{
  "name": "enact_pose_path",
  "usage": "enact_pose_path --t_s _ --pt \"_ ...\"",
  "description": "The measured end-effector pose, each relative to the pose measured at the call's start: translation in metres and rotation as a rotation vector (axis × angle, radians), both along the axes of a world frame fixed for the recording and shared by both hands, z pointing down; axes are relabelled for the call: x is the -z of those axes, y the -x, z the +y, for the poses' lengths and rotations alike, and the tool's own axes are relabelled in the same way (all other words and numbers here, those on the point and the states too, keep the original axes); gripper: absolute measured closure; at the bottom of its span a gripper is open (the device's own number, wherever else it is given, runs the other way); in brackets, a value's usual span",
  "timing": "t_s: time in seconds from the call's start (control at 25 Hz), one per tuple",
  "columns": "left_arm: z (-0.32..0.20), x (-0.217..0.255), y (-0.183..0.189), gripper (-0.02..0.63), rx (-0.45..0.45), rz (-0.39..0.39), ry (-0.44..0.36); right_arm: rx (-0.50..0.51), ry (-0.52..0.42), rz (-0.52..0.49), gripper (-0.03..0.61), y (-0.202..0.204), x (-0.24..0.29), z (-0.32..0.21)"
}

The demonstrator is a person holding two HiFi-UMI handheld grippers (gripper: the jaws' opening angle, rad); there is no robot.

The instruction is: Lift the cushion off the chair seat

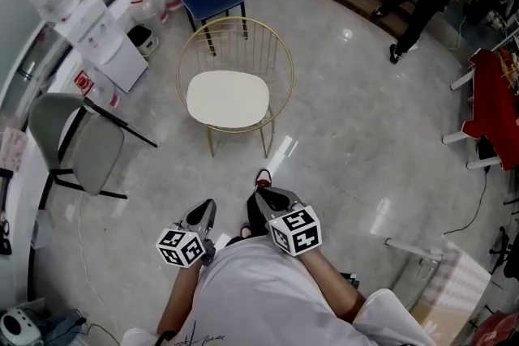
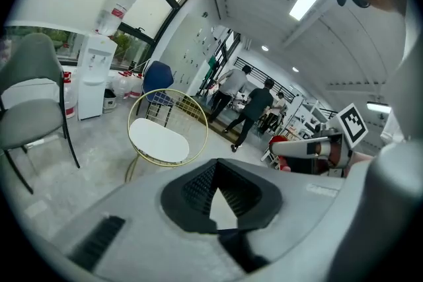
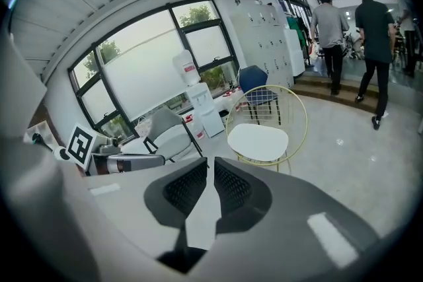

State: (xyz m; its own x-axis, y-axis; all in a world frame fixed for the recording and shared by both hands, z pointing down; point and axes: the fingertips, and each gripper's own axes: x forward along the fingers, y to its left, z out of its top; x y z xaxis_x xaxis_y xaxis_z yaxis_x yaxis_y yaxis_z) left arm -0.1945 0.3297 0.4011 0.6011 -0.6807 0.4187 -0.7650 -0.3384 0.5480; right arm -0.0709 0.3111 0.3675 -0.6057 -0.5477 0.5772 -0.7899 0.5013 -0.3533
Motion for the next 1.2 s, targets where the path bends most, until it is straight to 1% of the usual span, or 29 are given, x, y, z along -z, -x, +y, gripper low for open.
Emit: enact_pose_path --t_s 0.2,0.36,0.48,0.68,0.84,1.08,1.2 --pt "-0.074 0.008 -0.019 0.611 -0.052 -0.028 -0.004 -0.034 0.011 -0.045 0.538 -0.014 0.005 -0.067" --pt "-0.126 0.018 -0.056 0.611 -0.068 -0.056 -0.007 -0.049 0.028 -0.077 0.538 -0.049 0.006 -0.116" --pt "-0.156 0.021 -0.070 0.611 -0.070 -0.068 0.005 -0.059 0.050 -0.093 0.538 -0.065 0.006 -0.145" --pt "-0.200 0.007 -0.072 0.611 -0.059 -0.087 0.037 -0.073 0.076 -0.107 0.531 -0.076 -0.003 -0.195" --pt "-0.223 0.000 -0.073 0.611 -0.045 -0.089 0.051 -0.081 0.091 -0.090 0.525 -0.085 -0.010 -0.217" --pt "-0.252 -0.012 -0.055 0.611 -0.010 -0.075 0.100 -0.099 0.155 -0.068 0.520 -0.082 -0.024 -0.236" --pt "-0.277 -0.025 -0.041 0.611 0.000 -0.076 0.127 -0.120 0.198 -0.048 0.518 -0.075 -0.039 -0.253"
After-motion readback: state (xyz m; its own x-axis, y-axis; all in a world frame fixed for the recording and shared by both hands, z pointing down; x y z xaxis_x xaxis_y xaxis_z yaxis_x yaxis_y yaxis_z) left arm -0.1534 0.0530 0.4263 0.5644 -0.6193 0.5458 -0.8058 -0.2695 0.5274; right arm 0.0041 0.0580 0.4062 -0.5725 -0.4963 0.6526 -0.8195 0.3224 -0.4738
